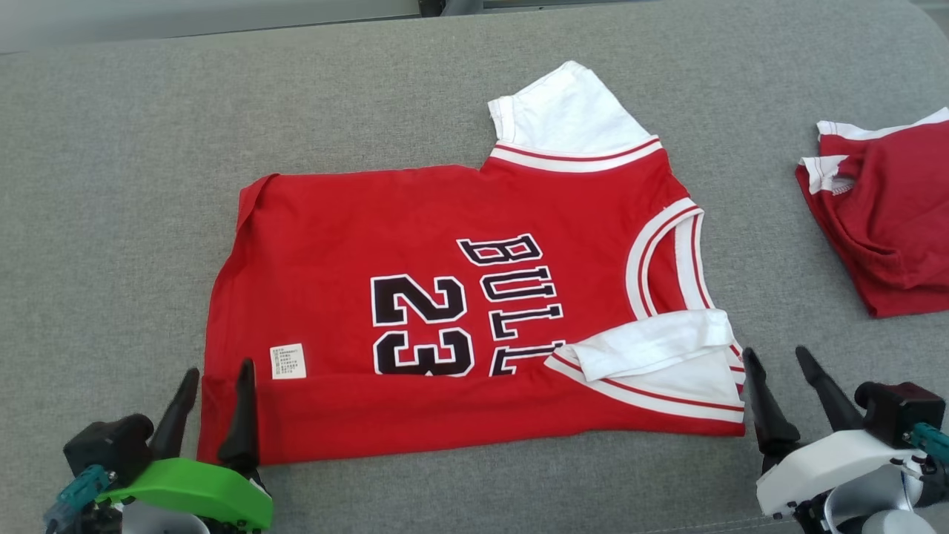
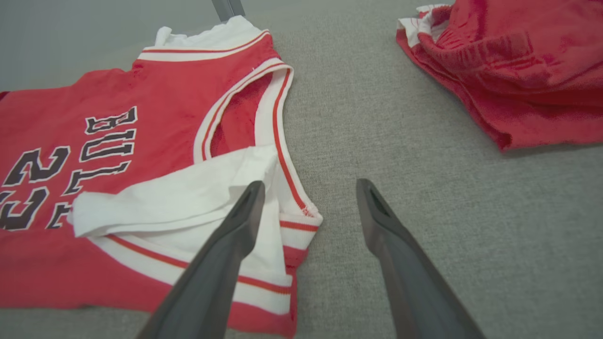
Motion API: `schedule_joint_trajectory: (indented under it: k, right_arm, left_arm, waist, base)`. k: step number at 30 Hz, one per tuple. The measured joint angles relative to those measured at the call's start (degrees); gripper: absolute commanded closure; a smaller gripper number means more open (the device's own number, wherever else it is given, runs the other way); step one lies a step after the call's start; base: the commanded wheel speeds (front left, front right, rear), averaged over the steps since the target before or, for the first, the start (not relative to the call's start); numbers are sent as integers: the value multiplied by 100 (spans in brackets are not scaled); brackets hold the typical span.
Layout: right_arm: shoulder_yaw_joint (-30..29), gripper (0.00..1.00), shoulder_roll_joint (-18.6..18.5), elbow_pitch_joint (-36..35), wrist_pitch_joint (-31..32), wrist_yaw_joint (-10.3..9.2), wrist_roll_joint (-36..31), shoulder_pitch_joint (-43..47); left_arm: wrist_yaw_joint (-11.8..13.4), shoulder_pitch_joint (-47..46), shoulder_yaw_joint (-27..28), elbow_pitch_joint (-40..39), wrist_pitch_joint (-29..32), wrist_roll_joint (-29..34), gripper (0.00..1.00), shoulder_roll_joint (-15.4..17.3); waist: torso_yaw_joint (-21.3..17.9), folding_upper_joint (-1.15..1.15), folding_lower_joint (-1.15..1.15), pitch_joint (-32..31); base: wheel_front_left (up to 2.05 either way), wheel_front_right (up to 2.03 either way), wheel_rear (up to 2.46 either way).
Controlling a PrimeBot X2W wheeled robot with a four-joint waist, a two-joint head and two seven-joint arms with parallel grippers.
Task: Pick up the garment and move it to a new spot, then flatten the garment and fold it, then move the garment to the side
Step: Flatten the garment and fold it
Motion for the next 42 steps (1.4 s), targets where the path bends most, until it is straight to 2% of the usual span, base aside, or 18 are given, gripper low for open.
schedule_joint_trajectory:
  k: [4,7,18,21,23,24,25,28,36,38,39,42]
  right_arm:
    - [-100,0,92,-204,-428,-1,-219,-333]
    - [10,0,76,-302,-624,-1,-367,-655]
    - [238,0,58,-275,-650,-1,-398,-945]
    - [296,0,65,-294,-641,-1,-382,-1019]
    - [388,0,66,-303,-631,-1,-378,-1126]
    - [582,0,77,-283,-625,-1,-330,-1289]
    - [705,0,75,-224,-642,-1,-293,-1384]
    - [909,0,105,-38,-731,-1,-212,-1517]
    - [979,0,120,234,-840,-1,-103,-1629]
    - [967,0,98,272,-855,-1,-85,-1652]
    - [962,0,79,291,-854,-1,-79,-1679]
    - [903,0,-5,363,-851,-1,5,-1912]
  left_arm:
    - [62,-283,87,-11,-715,277,0,-31]
    - [136,-526,94,56,-969,530,0,24]
    - [178,-1021,-20,350,-1006,726,0,120]
    - [56,-1614,-62,522,-910,726,0,194]
    - [-104,-2077,-155,826,-609,713,0,300]
    - [-350,-2659,-232,1483,-56,573,0,488]
    - [-479,-2963,-243,1941,279,464,0,624]
    - [-659,-3269,-288,2670,700,289,0,856]
    - [-810,-3694,-491,3426,692,118,1,967]
    - [-824,-3785,-533,3543,575,125,75,1010]
    - [-824,-3838,-528,3608,508,129,100,1038]
    - [-826,-3956,-538,3719,342,126,100,1059]
  waist:
    - [-66,0,0,-9]
    - [-117,0,0,-21]
    - [-110,0,0,-51]
    - [-102,0,0,33]
    - [-119,0,0,106]
    - [-219,0,0,192]
    - [-317,0,0,243]
    - [-545,0,0,334]
    - [-785,0,0,560]
    - [-804,0,0,594]
    - [-809,0,0,608]
    - [-813,0,0,641]
  base:
    - [0,0,0]
    - [0,0,0]
    - [0,0,0]
    - [0,0,0]
    - [0,0,0]
    - [0,0,0]
    - [0,0,0]
    - [0,0,0]
    - [0,0,0]
    - [0,0,0]
    - [0,0,0]
    - [0,0,0]
